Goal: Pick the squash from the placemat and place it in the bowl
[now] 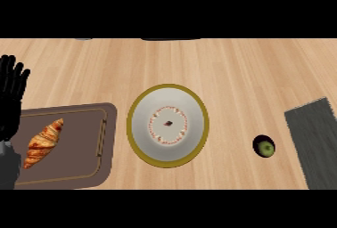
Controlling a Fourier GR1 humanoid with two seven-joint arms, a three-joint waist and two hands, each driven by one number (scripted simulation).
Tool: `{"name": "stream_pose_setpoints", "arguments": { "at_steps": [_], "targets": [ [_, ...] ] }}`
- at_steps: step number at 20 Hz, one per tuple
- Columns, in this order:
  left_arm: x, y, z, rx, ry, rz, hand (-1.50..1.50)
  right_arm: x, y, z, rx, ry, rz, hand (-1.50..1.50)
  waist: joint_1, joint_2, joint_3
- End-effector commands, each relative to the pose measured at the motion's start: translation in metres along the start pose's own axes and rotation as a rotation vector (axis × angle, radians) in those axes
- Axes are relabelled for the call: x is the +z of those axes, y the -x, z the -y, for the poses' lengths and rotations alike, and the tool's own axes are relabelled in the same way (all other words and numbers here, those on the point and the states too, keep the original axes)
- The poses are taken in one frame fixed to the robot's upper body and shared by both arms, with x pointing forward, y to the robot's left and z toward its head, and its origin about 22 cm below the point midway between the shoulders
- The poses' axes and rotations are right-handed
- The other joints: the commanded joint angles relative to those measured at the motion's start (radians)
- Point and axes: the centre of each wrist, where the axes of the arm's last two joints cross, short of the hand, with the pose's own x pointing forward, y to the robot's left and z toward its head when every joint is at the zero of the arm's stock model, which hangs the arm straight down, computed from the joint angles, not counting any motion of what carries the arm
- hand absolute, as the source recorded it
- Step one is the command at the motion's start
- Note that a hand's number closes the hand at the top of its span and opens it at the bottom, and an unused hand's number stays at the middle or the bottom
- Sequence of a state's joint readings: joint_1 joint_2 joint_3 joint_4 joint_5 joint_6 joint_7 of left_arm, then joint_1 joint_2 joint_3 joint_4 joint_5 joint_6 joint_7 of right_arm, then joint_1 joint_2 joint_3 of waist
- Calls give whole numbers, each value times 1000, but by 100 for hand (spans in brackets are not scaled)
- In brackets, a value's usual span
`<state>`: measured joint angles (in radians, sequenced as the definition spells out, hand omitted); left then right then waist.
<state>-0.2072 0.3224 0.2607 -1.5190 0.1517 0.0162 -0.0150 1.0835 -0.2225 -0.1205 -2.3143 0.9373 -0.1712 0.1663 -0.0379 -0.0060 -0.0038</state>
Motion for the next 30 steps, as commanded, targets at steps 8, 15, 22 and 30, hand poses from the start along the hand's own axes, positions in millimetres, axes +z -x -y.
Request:
{"name": "stream_pose_setpoints", "arguments": {
  "at_steps": [8,15,22,30],
  "targets": [
    [-2,-1,-4,-13,-2,-2,0,28,-60,65,-266,194,273,150,10,5,-3],
    [-11,-12,16,-6,32,21,0,26,-85,63,-428,171,355,150,39,17,-4],
    [-11,-14,32,17,86,28,0,17,-111,50,-486,125,327,150,78,25,-6],
    [-22,-11,28,12,82,36,0,-9,-164,24,-461,4,331,150,95,31,-7]
  ]
}}
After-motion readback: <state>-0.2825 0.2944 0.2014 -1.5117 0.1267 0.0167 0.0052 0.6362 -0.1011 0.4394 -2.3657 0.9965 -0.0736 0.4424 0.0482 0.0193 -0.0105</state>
